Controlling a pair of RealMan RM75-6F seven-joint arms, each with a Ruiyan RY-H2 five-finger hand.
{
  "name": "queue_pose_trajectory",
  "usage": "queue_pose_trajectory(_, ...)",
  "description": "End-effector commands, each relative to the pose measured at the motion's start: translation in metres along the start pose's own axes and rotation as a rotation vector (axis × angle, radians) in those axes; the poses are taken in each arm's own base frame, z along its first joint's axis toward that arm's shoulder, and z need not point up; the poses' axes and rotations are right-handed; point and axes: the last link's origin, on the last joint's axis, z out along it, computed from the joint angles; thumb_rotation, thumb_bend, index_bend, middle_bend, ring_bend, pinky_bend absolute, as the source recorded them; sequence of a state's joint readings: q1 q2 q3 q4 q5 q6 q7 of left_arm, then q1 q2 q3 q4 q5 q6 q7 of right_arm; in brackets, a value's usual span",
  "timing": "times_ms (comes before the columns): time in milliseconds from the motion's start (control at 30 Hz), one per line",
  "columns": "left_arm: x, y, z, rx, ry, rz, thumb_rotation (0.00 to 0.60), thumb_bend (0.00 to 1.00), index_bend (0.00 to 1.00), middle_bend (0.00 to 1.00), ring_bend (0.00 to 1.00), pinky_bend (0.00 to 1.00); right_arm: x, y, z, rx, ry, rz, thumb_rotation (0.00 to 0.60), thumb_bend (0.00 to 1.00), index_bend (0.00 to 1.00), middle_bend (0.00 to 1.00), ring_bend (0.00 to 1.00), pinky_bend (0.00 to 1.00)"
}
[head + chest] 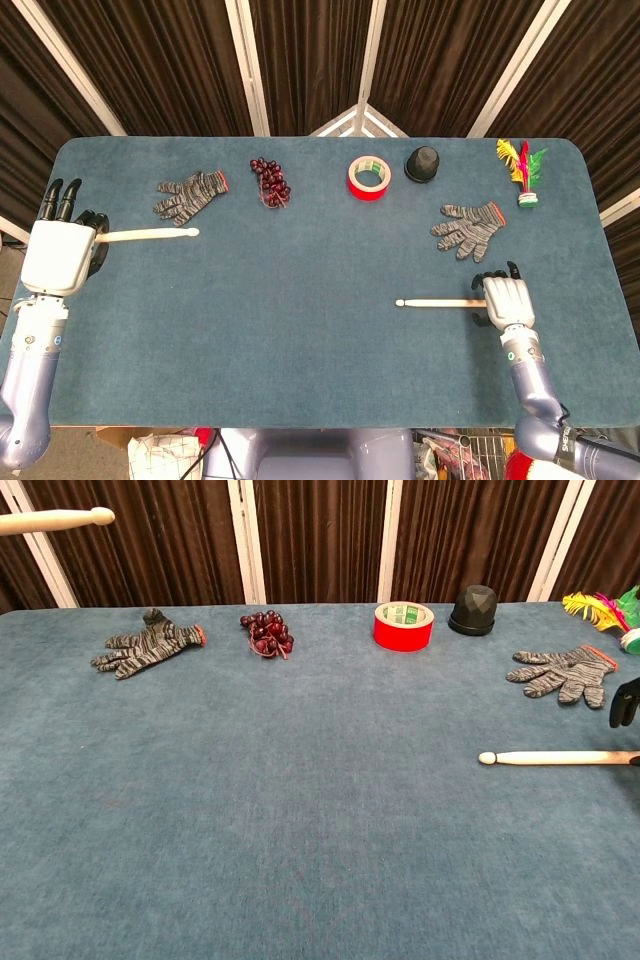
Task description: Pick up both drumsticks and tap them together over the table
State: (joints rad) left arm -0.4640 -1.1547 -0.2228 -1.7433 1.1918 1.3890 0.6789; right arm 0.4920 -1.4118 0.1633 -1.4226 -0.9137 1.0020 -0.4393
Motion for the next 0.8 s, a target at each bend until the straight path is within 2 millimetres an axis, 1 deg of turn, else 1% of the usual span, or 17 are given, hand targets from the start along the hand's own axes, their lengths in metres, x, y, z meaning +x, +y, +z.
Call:
queue_pose_trajectory(33, 0.0, -0.001, 0.0, 0.002, -0.001, 0.003, 0.6, 0.53, 0.61, 0.57, 0.07, 0.0, 0.0, -0.001, 0.002, 0.003, 0.005, 0.003, 0.6, 0.26, 0.42, 0.39, 0.25, 0.01)
queue_pose_trajectory(300, -0.002, -0.005, 0.001, 0.009, 0.0, 0.014, 0.6, 0.53, 0.61, 0.57, 0.07, 0.0, 0.001, -0.004, 0.008, 0.009, 0.011, -0.01, 0.6, 0.26, 0.45, 0.41, 0.26, 0.01)
queue_pose_trajectory(800, -0.003, -0.011, 0.0, 0.023, -0.001, 0.025, 0.6, 0.53, 0.61, 0.57, 0.07, 0.0, -0.012, -0.01, 0.015, 0.013, -0.007, -0.031, 0.6, 0.26, 0.48, 0.46, 0.29, 0.01)
